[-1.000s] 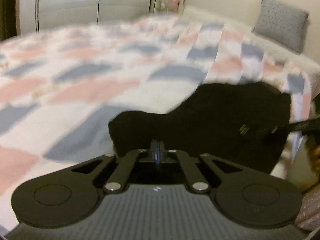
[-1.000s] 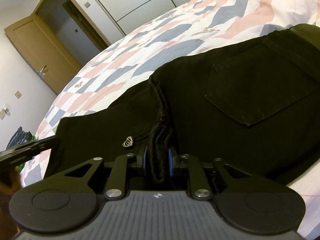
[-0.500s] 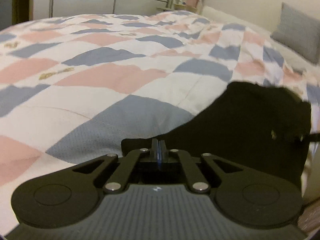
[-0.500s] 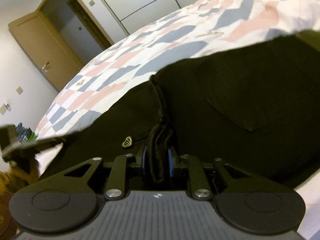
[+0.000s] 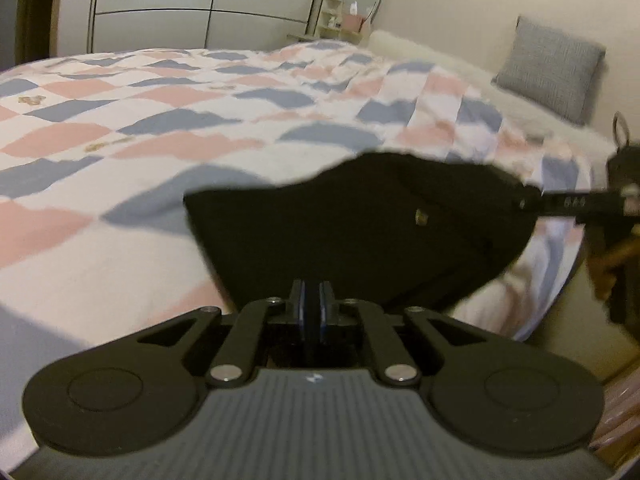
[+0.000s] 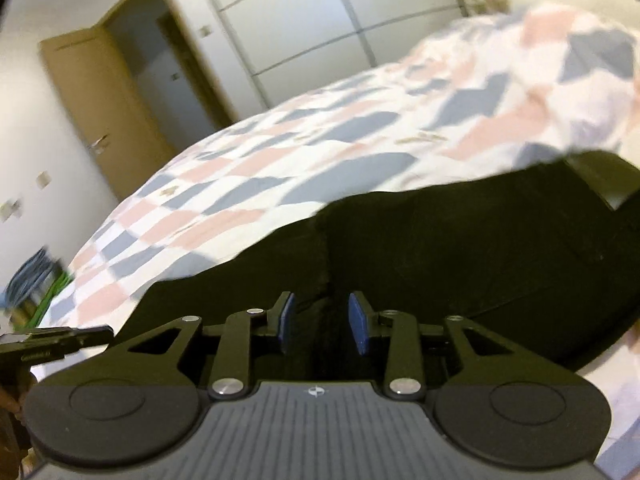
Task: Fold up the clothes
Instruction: 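Open both grippers and release the folded black trousers onto the quilt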
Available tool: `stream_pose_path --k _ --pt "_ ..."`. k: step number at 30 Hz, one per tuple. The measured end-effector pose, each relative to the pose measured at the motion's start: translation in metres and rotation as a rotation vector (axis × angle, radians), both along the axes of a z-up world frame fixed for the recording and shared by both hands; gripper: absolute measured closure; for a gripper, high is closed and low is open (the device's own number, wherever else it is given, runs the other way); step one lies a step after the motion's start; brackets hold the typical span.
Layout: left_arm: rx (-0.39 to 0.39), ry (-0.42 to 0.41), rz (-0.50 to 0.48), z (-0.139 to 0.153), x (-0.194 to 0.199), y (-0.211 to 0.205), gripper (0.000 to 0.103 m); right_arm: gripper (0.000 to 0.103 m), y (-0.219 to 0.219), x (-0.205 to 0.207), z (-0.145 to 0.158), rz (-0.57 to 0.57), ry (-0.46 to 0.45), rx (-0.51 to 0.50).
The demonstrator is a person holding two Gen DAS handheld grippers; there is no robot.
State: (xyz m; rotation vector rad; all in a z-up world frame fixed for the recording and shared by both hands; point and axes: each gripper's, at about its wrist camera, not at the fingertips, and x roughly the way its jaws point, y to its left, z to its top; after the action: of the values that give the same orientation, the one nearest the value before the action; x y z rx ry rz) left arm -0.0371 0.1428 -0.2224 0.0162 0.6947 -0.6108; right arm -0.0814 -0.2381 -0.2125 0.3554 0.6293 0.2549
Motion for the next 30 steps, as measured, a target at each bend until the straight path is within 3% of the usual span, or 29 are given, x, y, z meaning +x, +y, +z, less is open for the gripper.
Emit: stream_pose_path --k 2,5,8,11,14,17,21,30 --pt "-0.019 0.043 0.047 -0.013 0.002 0.001 0.098 0.069 0.013 -0.004 -0.004 0.047 0.015 -0.045" --pt "-0.03 0.066 0.105 -0.015 0.008 0.0 0.099 0.075 0.024 0.007 -0.034 0.026 0.132 -0.154" --pt "0.043 0.01 0.118 0.002 -0.003 -0.009 0.099 0.075 0.022 0.007 -0.031 0.001 0.133 -0.107" --pt "0.037 0.027 0.134 0.003 -0.01 -0.01 0.098 0.075 0.027 -0.003 -0.016 0.01 0.088 -0.124" --pt "0.083 0.057 0.164 -0.006 -0.007 -0.019 0.097 0.075 0.031 -0.003 -0.017 0.017 0.097 -0.131" --pt "0.123 0.047 0.195 0.004 -0.011 -0.028 0.098 0.075 0.031 0.006 -0.03 0.021 0.141 -0.155" --pt "0.168 0.03 0.204 0.022 -0.026 -0.038 0.096 0.07 0.026 -0.006 -0.014 0.02 0.108 -0.112" --pt "0.206 -0.008 0.209 0.046 -0.082 -0.052 0.072 0.056 0.022 -0.057 0.01 -0.01 0.079 -0.149"
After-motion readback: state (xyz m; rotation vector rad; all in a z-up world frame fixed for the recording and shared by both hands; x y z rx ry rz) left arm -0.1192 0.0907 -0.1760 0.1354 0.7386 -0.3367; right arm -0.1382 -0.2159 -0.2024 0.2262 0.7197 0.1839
